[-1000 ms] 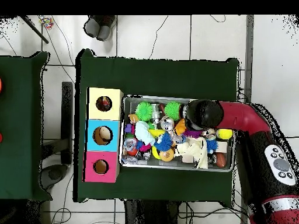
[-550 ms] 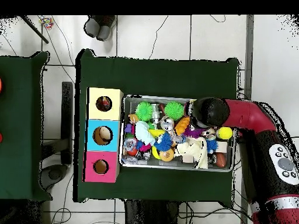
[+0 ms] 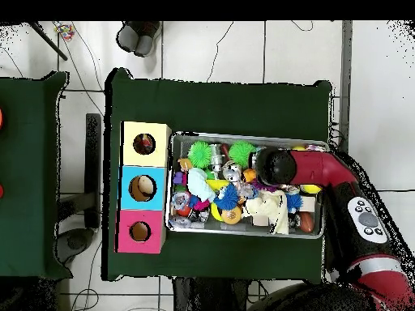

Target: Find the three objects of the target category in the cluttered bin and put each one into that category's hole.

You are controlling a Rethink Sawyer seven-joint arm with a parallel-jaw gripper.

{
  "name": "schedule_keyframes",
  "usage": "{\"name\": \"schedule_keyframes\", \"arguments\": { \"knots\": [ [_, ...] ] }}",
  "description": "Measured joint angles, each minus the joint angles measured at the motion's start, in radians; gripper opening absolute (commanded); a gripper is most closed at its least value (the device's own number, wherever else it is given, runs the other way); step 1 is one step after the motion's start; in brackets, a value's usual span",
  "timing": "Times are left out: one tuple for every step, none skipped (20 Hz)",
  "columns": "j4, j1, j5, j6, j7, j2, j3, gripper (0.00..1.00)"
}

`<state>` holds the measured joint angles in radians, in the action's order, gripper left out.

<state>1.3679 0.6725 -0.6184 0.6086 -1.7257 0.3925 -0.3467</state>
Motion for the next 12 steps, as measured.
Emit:
{"name": "schedule_keyframes", "arguments": {
  "knots": [
    [0.001,0.000,-0.001,-0.008,0.000,0.001,0.007,1.00],
    [0.002,0.000,-0.001,-0.021,0.000,0.001,0.016,1.00],
    [0.004,0.000,-0.002,-0.028,0.000,0.001,0.018,1.00],
    [0.007,0.000,-0.002,-0.036,0.000,0.000,0.020,1.00],
    [0.009,0.000,-0.003,-0.044,0.000,-0.001,0.023,1.00],
    [0.011,0.000,-0.003,-0.048,0.000,-0.002,0.024,1.00],
    [0.016,0.001,-0.003,-0.060,0.000,-0.004,0.029,1.00],
    [0.020,0.002,-0.004,-0.065,0.000,-0.004,0.031,1.00],
    [0.023,0.003,-0.004,-0.070,0.000,-0.005,0.031,1.00],
    [0.027,0.004,-0.004,-0.075,0.000,-0.005,0.031,1.00],
    [0.036,0.008,-0.003,-0.091,0.000,-0.005,0.030,1.00],
    [0.039,0.010,-0.003,-0.097,0.000,-0.005,0.030,1.00]
  ]
}}
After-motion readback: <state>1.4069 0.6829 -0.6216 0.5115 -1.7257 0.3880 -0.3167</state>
